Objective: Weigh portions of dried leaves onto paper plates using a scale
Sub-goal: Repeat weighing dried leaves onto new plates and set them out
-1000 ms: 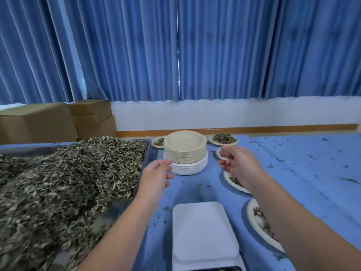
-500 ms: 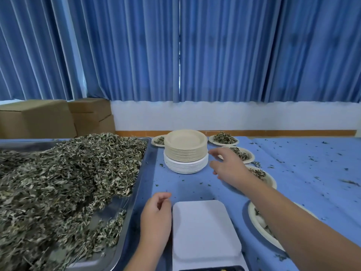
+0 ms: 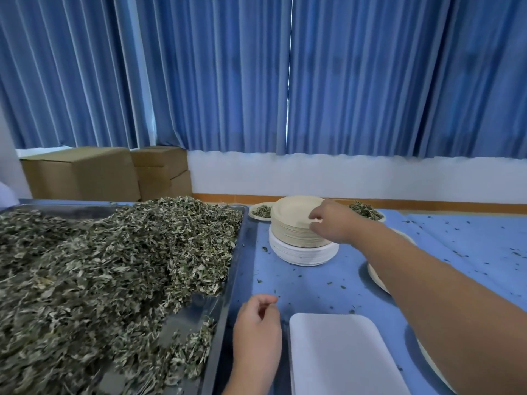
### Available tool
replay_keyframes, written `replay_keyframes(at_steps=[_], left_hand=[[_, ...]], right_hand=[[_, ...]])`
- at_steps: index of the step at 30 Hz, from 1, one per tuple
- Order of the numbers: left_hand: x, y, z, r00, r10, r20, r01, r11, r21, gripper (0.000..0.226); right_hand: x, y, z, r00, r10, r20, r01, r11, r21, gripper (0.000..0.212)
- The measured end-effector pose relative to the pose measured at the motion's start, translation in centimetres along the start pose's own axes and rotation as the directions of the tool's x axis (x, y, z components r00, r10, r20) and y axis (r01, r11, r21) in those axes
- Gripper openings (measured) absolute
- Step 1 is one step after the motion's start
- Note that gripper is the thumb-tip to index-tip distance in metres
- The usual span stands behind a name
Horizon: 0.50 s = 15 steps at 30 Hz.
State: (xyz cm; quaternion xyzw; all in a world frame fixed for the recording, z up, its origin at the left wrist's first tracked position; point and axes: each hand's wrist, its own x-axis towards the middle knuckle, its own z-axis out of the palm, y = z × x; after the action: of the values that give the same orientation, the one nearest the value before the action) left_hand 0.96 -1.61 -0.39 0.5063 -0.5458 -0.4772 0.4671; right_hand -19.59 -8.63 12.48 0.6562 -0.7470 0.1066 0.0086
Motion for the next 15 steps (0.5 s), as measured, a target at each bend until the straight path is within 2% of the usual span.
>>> replay_keyframes(at_steps=[2,6,10,15], left_hand=[[0.1,-0.2,0.1,1.0,0.004,0.007,-0.004,1.0,0.0,0.018],[0.2,-0.3,0.2,1.0,0.013,0.022,-0.013,1.0,0.01,0.018],[0.3,-0.3,0.2,0.999,0.029,0.017,-0.029,0.999,0.03,0.018],[0.4,-0.3,0.3,1.0,0.019,0.015,-0.02,0.999,0.027,0.018]], right_hand=[[0.3,-0.1,0.0,1.0,0.018,-0.01,-0.018,1.0,-0.006,0.039],[0.6,-0.1,0.6,0.996,0.033,0.085,-0.041,0.995,0.094,0.03],[1.1,0.4,1.0,0.999,0.034,-0.023,-0.029,0.982,0.187,0.026],[1.4,0.9,0.3,0.998,0.064,-0.022,-0.055,0.95,0.307,0.019]])
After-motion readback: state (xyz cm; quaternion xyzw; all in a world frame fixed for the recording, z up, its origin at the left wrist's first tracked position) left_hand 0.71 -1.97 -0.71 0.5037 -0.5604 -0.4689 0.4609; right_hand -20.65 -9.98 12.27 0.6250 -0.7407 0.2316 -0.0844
